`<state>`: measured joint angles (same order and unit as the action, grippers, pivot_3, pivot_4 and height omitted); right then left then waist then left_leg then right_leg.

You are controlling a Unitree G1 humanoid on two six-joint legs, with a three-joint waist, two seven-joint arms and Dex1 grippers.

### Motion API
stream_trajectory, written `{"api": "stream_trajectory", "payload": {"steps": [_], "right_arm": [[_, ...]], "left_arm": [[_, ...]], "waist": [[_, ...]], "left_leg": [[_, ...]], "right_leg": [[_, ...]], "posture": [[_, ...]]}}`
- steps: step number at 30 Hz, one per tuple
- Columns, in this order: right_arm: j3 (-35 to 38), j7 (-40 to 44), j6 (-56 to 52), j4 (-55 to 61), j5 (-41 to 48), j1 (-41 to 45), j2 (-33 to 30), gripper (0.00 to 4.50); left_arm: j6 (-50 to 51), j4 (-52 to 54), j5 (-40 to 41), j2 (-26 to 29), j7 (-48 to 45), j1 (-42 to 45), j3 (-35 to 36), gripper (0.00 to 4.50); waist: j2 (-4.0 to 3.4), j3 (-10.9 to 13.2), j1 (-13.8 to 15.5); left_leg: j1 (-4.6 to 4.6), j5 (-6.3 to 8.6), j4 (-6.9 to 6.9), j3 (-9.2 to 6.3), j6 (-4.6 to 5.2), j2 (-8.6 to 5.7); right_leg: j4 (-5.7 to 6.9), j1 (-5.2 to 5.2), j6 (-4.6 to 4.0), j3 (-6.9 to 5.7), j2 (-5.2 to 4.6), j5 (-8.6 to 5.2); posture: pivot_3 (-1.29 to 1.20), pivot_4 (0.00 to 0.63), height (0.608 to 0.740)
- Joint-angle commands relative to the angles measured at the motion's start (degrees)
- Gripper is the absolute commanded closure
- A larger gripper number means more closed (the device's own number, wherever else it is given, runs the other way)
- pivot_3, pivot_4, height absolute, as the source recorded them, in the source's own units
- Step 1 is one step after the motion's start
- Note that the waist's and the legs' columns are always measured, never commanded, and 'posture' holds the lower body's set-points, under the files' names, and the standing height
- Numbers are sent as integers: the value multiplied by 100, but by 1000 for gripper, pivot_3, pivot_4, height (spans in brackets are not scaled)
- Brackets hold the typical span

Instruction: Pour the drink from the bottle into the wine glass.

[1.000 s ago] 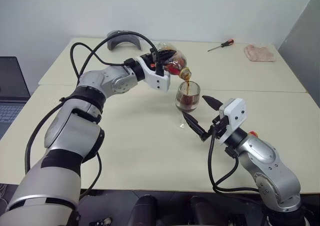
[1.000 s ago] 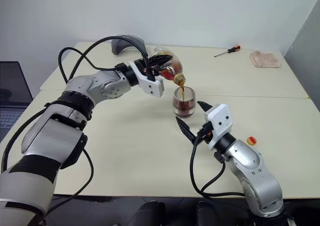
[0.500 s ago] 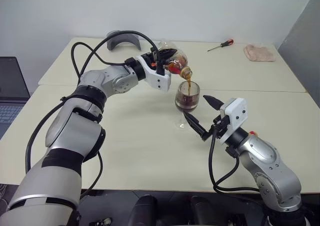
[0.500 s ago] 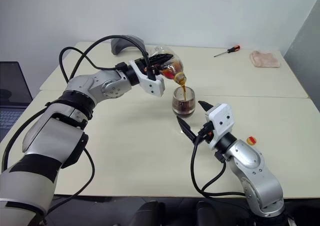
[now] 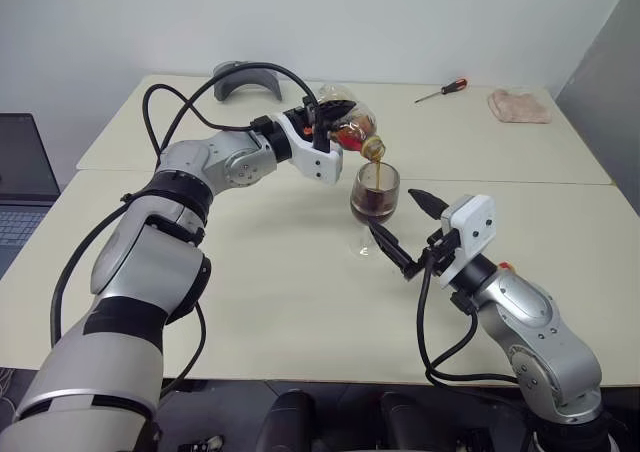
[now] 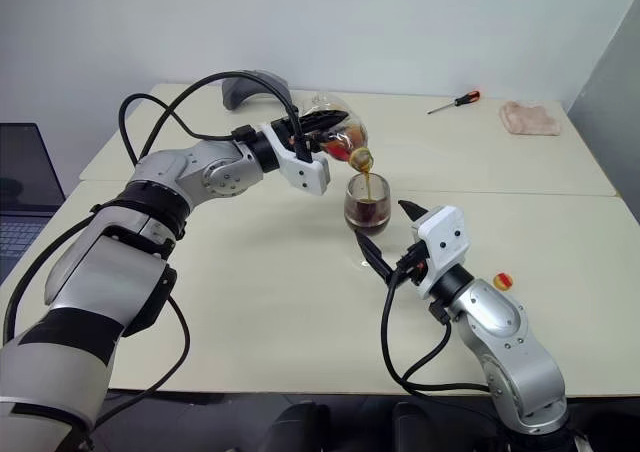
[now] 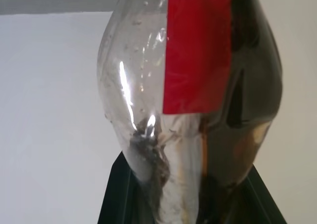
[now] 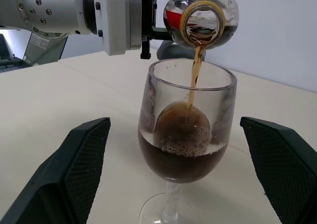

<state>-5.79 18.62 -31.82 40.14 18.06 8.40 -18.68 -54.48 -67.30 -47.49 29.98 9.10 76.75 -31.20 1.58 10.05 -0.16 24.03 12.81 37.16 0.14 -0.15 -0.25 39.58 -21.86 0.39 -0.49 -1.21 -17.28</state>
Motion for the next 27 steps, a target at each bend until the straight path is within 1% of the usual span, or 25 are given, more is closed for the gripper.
{"api": "stream_trajectory", "payload": {"steps": [1,10,27], "right_arm": [[43,-15,131,173,2,29,35,0],[96,59,81,149,72,76,-14,0],[64,85,85,77,116,173,0,0]], "left_arm": [[-111,191,148,27,53,91,97,3744],[-106,164,79,34,133,164,67,3744],[-105,187,239,45,36,69,174,3744]], "waist": [[0,0,0],[0,0,0],[0,0,0]], "left_leg": [[0,0,0,0,0,0],[0,0,1,0,0,0],[0,0,1,0,0,0]], "right_leg": [[0,0,0,-1,0,0],[1,0,0,-1,0,0],[3,0,0,-1,0,0]], "posture": [[0,150,740],[0,150,740],[0,150,740]]}}
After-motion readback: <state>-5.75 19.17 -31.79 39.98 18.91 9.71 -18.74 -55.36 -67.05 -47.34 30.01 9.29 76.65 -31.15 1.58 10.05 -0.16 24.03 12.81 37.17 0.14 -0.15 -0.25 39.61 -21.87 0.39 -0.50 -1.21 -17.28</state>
